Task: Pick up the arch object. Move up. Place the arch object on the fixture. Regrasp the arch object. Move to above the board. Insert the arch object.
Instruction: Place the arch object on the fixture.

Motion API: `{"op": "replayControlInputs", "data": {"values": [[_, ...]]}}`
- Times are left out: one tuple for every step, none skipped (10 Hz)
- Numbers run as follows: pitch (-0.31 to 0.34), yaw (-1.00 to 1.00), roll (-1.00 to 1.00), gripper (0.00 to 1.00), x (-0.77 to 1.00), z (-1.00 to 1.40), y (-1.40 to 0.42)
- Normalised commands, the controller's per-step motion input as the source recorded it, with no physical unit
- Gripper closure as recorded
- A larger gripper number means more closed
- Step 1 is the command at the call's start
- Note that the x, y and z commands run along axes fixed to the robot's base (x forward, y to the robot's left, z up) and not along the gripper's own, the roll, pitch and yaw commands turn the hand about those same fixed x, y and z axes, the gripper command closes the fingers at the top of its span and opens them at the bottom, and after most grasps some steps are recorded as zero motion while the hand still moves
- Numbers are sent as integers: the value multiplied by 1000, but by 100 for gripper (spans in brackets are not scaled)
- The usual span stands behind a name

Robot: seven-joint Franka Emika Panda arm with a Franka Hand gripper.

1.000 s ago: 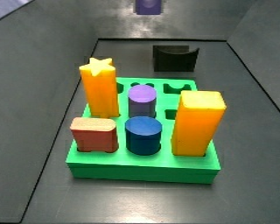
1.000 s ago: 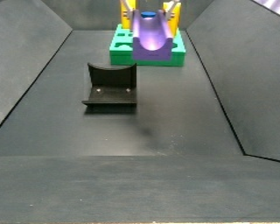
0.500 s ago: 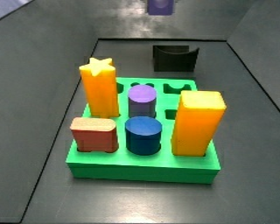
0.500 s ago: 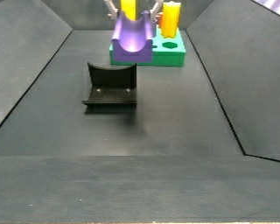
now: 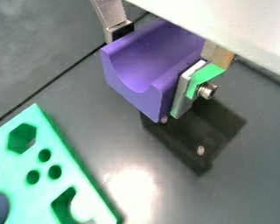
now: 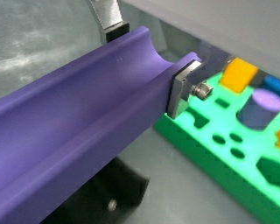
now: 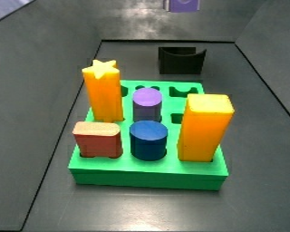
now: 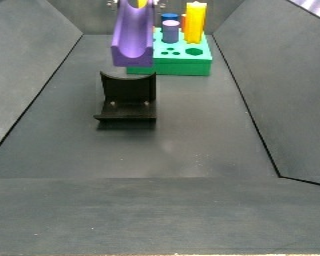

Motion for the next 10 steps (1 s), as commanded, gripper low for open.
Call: {"op": "replayControlInputs", "data": {"values": [[79,-28,-1000,100,271,15,11],[90,-37,-1000,100,160,-4,22],[97,-45,-1000,100,82,-5,31],[97,-55,-1000,100,43,3,37],[99,-68,-1000,100,45,-5,34],[112,-88,-1000,100,66,-11,37],[126,-107,-1000,100,79,-15,40],[143,-139,-1000,100,86,-19,44],[141,-168,-950,100,81,-14,46],[111,-175,-759,100,77,-16,45]]}}
